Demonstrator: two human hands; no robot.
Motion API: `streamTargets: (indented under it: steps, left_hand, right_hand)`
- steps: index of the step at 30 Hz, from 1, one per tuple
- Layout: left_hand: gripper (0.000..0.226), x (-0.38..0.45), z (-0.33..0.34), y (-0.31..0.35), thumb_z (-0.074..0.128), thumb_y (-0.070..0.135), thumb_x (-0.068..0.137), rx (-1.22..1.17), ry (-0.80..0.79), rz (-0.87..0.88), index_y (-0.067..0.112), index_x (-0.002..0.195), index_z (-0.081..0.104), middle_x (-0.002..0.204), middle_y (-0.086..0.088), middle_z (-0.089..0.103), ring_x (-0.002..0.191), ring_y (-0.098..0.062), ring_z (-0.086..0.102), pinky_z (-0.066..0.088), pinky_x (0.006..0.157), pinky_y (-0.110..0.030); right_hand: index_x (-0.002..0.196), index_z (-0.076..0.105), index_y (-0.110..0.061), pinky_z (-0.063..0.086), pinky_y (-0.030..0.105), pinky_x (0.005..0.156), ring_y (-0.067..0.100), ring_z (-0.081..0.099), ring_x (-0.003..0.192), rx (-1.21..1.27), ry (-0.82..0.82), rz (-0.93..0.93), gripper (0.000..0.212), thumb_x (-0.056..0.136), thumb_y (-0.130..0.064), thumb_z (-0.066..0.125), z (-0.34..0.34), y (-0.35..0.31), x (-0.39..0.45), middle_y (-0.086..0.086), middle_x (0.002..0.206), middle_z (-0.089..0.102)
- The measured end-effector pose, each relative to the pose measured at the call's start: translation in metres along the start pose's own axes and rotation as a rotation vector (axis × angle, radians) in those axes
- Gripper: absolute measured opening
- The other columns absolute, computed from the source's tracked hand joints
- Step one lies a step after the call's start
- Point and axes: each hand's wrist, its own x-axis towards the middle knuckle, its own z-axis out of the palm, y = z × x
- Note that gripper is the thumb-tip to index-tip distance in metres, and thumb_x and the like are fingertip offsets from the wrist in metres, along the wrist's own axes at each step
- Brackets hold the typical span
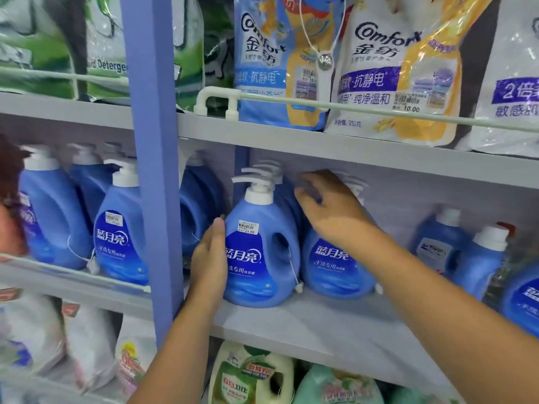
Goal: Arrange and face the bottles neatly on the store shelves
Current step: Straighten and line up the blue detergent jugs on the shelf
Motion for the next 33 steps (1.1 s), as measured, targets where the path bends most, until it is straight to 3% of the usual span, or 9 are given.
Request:
streamTargets:
  steps: [2, 5, 7, 11, 15, 24, 28, 31, 33]
  left_hand:
    - [0.036, -0.001, 0.001, 0.001, 0.038, 0.057, 0.104, 0.040, -0.018, 0.024, 0.032, 0.097, 0.063, 0.095, 0.008, 0.070, 0.083, -0.008, 0.065, 0.046, 0.062, -0.024]
    - [0.035, -0.003, 0.000, 0.001, 0.033, 0.055, 0.105, 0.084, -0.012, -0.002, 0.028, 0.106, 0.056, 0.089, 0.012, 0.062, 0.078, -0.004, 0.058, 0.041, 0.059, -0.023]
    - [0.030, -0.001, -0.001, -0.004, 0.036, 0.054, 0.105, 0.093, -0.019, 0.008, 0.031, 0.112, 0.055, 0.093, 0.012, 0.063, 0.080, -0.004, 0.059, 0.043, 0.061, -0.024]
    - [0.026, 0.004, -0.005, -0.012, 0.048, 0.051, 0.102, 0.114, -0.041, 0.043, 0.037, 0.118, 0.063, 0.106, 0.009, 0.071, 0.090, -0.009, 0.067, 0.050, 0.066, -0.027]
    - [0.022, 0.006, -0.005, -0.012, 0.050, 0.050, 0.101, 0.103, -0.044, 0.039, 0.041, 0.116, 0.064, 0.107, 0.013, 0.071, 0.092, -0.008, 0.068, 0.051, 0.067, -0.027]
    - [0.019, 0.004, -0.004, -0.011, 0.051, 0.051, 0.100, 0.078, -0.057, 0.033, 0.038, 0.111, 0.062, 0.097, 0.013, 0.071, 0.088, -0.007, 0.068, 0.051, 0.065, -0.026]
    - [0.012, 0.002, -0.004, -0.012, 0.057, 0.043, 0.100, 0.127, -0.075, 0.106, 0.046, 0.112, 0.057, 0.099, 0.019, 0.068, 0.081, 0.002, 0.068, 0.051, 0.062, -0.019]
    - [0.034, -0.002, -0.006, -0.016, 0.075, 0.034, 0.088, 0.214, -0.088, 0.218, 0.055, 0.106, 0.055, 0.102, 0.024, 0.067, 0.086, 0.008, 0.067, 0.051, 0.064, -0.014]
    - [0.052, -0.002, -0.008, -0.021, 0.084, 0.028, 0.080, 0.268, -0.105, 0.277, 0.053, 0.113, 0.053, 0.106, 0.025, 0.065, 0.090, 0.013, 0.064, 0.051, 0.066, -0.012]
  right_hand:
    - [0.119, 0.063, -0.008, 0.041, 0.031, 0.090, 0.021, 0.056, 0.109, -0.071, -0.159, -0.008, 0.027, 0.106, -0.025, 0.046, -0.001, -0.007, 0.041, 0.006, 0.118, 0.060]
    - [0.077, 0.052, -0.030, 0.034, 0.030, 0.085, 0.015, 0.045, 0.087, -0.089, -0.246, 0.015, 0.025, 0.100, -0.038, 0.046, 0.018, 0.003, 0.098, -0.011, 0.081, 0.050]
    - [0.071, 0.050, -0.030, 0.036, 0.028, 0.080, 0.012, 0.047, 0.078, -0.091, -0.301, 0.043, 0.030, 0.097, -0.045, 0.049, 0.030, 0.013, 0.125, -0.012, 0.075, 0.050]
    - [0.094, 0.058, -0.003, 0.036, 0.012, 0.061, 0.018, 0.046, 0.081, -0.214, -0.482, 0.077, 0.023, 0.107, -0.008, 0.040, 0.047, 0.009, 0.145, 0.013, 0.088, 0.054]
    - [0.127, 0.055, 0.019, 0.039, 0.011, 0.056, 0.021, 0.042, 0.088, -0.262, -0.562, 0.142, 0.035, 0.106, -0.003, 0.037, 0.053, 0.013, 0.153, 0.027, 0.107, 0.060]
    - [0.125, 0.060, -0.005, 0.051, 0.030, 0.061, 0.028, 0.060, 0.094, -0.279, -0.560, 0.116, 0.028, 0.105, -0.016, 0.044, 0.051, 0.024, 0.159, 0.016, 0.118, 0.063]
    - [0.113, 0.063, 0.005, 0.046, 0.028, 0.087, 0.022, 0.054, 0.097, -0.320, -0.558, 0.032, 0.026, 0.105, -0.009, 0.043, 0.048, 0.019, 0.153, 0.019, 0.119, 0.064]
    - [0.082, 0.049, -0.020, 0.038, 0.017, 0.071, 0.013, 0.050, 0.083, -0.437, -0.458, -0.118, 0.024, 0.105, -0.017, 0.046, 0.017, 0.009, 0.110, 0.000, 0.091, 0.055]
    - [0.098, 0.059, -0.021, 0.047, 0.028, 0.085, 0.019, 0.060, 0.098, -0.414, -0.267, -0.151, 0.013, 0.103, -0.028, 0.049, -0.014, 0.008, 0.053, -0.003, 0.103, 0.062]
